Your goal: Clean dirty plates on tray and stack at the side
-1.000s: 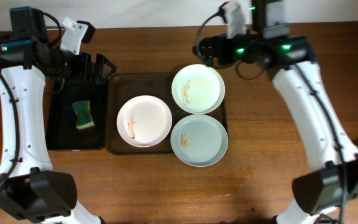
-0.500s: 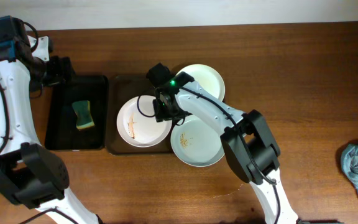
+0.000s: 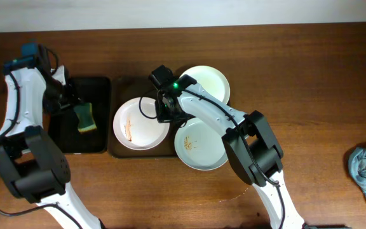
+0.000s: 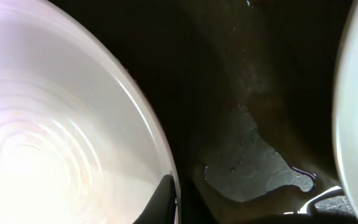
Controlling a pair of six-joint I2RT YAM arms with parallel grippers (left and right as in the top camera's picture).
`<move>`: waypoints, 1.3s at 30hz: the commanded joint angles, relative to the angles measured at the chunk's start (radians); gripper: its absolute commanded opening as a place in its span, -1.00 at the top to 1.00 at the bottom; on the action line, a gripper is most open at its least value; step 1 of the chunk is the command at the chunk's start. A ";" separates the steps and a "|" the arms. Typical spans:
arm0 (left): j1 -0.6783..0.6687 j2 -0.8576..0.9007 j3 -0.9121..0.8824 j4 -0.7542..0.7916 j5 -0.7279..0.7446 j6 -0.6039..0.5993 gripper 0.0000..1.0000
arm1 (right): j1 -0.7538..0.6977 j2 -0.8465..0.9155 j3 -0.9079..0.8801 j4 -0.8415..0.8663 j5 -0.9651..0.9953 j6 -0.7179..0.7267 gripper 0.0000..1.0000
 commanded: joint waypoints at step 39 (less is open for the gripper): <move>-0.432 -0.072 -0.509 0.664 0.073 -0.050 0.99 | -0.057 0.035 0.002 0.031 -0.092 0.001 0.92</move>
